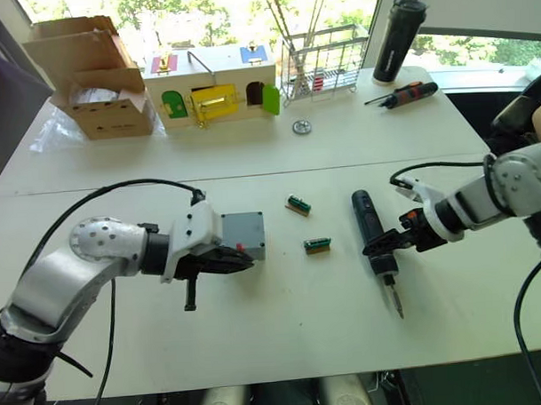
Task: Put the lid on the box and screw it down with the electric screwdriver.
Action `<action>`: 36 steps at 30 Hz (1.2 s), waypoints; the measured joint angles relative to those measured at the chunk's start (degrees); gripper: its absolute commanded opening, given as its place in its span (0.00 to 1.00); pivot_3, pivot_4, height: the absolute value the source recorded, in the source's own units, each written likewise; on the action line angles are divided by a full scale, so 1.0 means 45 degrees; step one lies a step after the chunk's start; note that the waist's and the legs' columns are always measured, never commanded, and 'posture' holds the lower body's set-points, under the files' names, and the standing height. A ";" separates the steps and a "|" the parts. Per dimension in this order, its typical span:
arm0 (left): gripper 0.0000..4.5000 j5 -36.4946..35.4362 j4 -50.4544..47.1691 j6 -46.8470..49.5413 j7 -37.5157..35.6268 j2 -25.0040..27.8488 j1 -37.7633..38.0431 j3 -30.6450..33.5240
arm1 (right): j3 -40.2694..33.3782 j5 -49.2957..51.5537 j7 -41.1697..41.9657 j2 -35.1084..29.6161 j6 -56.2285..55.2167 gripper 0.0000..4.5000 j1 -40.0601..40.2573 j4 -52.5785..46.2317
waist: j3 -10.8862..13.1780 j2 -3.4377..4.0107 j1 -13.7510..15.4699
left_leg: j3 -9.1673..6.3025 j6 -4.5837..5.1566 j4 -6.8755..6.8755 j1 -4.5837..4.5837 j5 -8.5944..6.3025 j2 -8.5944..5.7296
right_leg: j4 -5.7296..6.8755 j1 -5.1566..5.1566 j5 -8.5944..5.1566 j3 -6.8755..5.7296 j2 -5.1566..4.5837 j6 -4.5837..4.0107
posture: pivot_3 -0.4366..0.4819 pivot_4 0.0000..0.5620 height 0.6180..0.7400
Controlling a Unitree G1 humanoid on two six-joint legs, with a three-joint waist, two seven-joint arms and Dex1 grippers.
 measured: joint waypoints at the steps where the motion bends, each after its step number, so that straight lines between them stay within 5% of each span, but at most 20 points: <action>1: 0.03 0.0007 0.0001 0.0005 0.0091 -0.0085 -0.0001 -0.0007 | 0.0231 -0.0017 -0.0141 0.0029 0.0001 0.99 -0.0103 -0.0179 | -0.0006 -0.0011 -0.0003 | -0.0003 0.0001 0.0000 0.0002 0.0000 0.0002 | 0.0000 0.0001 0.0000 -0.0001 0.0003 0.0000 | 0.48 0.27 1.00; 3: 0.03 0.0050 0.0000 -0.0009 0.0297 -0.0319 0.0009 -0.0053 | 0.0726 -0.0143 -0.0395 0.0101 0.0005 0.99 -0.0227 -0.0569 | -0.0027 -0.0044 0.0000 | -0.0011 0.0007 0.0000 0.0019 -0.0004 0.0002 | -0.0002 0.0021 0.0000 -0.0005 0.0004 0.0000 | 0.48 0.27 1.00; 6: 0.03 0.0176 -0.0003 -0.0024 0.0639 -0.0706 0.0018 -0.0320 | 0.1328 -0.0610 -0.0549 -0.0014 -0.0056 0.85 -0.0108 -0.1475 | -0.0069 -0.0113 0.0026 | -0.0030 0.0007 0.0002 0.0042 -0.0005 0.0002 | -0.0018 0.0058 0.0000 -0.0022 0.0004 0.0000 | 0.48 0.27 1.00; 12: 0.03 0.0405 -0.0357 -0.0050 0.1265 -0.0983 0.0845 -0.0495 | 0.1994 -0.1582 -0.0427 -0.1466 -0.0403 0.41 0.1072 -0.4293 | -0.0084 -0.0139 0.0416 | -0.0057 0.0013 0.0010 0.0041 -0.0010 -0.0014 | -0.0071 0.0058 0.0000 -0.0048 -0.0010 0.0000 | 0.48 0.27 1.00; 19: 0.03 0.0631 -0.0420 -0.0160 0.1665 -0.1183 0.0900 -0.0498 | 0.1615 -0.3444 0.0238 -0.0883 -0.0382 0.41 0.2032 -0.4033 | -0.0273 -0.0384 0.0709 | -0.0109 0.0039 0.0002 0.0141 -0.0034 -0.0010 | -0.0229 0.0240 0.0030 -0.0098 0.0002 -0.0058 | 0.48 0.27 1.00; 28: 0.03 0.0862 0.0475 -0.0408 0.1411 -0.1091 0.0751 -0.0316 | 0.2013 -0.4948 0.2707 0.0071 -0.0426 0.41 0.0445 -0.0900 | -0.0261 -0.0368 0.0615 | -0.0080 0.0086 -0.0013 0.0214 -0.0063 -0.0016 | -0.0391 0.0344 0.0081 -0.0052 0.0012 -0.0125 | 0.48 0.27 1.00; 30: 0.03 0.0749 0.1103 -0.0432 0.1248 -0.1109 0.0720 0.0012 | 0.1265 -0.5261 0.2969 0.0853 -0.0481 0.41 -0.0456 0.1000 | -0.0155 -0.0229 0.0411 | -0.0051 0.0086 -0.0012 0.0199 -0.0060 -0.0016 | -0.0389 0.0322 0.0107 -0.0023 0.0013 -0.0094 | 0.48 0.27 1.00; 32: 0.03 0.0499 0.1620 -0.0407 0.1103 -0.1119 0.0569 0.0379 | -0.0092 -0.5422 0.2925 0.1125 -0.0435 0.41 -0.1157 0.1876 | -0.0029 -0.0014 0.0333 | -0.0013 0.0081 0.0003 0.0025 -0.0047 -0.0031 | -0.0304 0.0153 0.0143 -0.0005 -0.0003 -0.0022 | 0.48 0.27 1.00; 34: 0.03 0.0043 0.2142 -0.0336 0.1008 -0.1223 0.0296 0.1041 | -0.1845 -0.5377 0.2775 0.1178 -0.0252 0.41 -0.1816 0.1967 | -0.0005 0.0023 0.0336 | 0.0012 -0.0048 0.0018 -0.0227 0.0035 -0.0018 | -0.0109 -0.0194 0.0143 -0.0029 -0.0015 -0.0002 | 0.48 0.27 1.00; 36: 0.03 -0.0397 0.2542 -0.0176 0.0839 -0.1244 0.0145 0.1520 | -0.3747 -0.5414 0.2340 0.1151 -0.0064 0.41 -0.1956 0.1199 | -0.0003 0.0020 0.0308 | -0.0010 -0.0073 0.0015 -0.0248 0.0048 0.0005 | 0.0031 -0.0316 0.0143 -0.0098 -0.0017 -0.0003 | 0.48 0.27 1.00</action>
